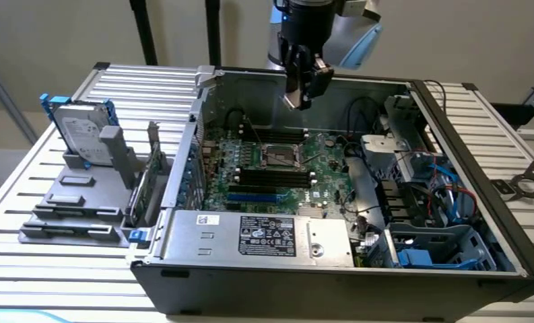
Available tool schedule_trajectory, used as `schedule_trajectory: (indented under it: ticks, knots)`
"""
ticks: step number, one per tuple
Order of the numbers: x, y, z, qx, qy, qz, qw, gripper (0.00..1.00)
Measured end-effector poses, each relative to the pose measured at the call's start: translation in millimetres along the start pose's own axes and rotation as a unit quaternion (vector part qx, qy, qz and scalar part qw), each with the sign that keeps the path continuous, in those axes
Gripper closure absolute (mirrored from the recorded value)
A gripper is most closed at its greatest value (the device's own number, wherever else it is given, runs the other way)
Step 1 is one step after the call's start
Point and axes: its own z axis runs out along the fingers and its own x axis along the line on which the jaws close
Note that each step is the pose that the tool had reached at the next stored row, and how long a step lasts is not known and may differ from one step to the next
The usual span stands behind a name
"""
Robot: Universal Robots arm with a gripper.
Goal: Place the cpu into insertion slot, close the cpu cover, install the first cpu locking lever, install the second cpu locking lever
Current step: 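Place the cpu into insertion slot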
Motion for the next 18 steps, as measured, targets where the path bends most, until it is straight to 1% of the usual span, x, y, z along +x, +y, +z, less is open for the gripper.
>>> schedule_trajectory:
  ticks: [2, 4, 7, 9, 11, 13, 18]
  knots:
    - [0.0, -0.1, 1.4, -0.0004, -0.0012, 0.018, 0.9998, 0.45]
    - [-0.1, -0.2, 2.9, -0.0007, -0.0025, 0.036, 0.9994, 0.45]
    - [-0.2, -0.4, 5.3, -0.0014, -0.0044, 0.063, 0.998, 0.45]
    - [-0.2, -0.5, 7.1, -0.0018, -0.0057, 0.081, 0.9967, 0.45]
    - [-0.3, -0.7, 9.2, -0.0021, -0.0069, 0.099, 0.9951, 0.45]
    - [-0.4, -0.9, 11.8, -0.0023, -0.0081, 0.117, 0.9931, 0.45]
    - [-0.6, -1.3, 17.9, -0.002, -0.0105, 0.157, 0.9875, 0.45]
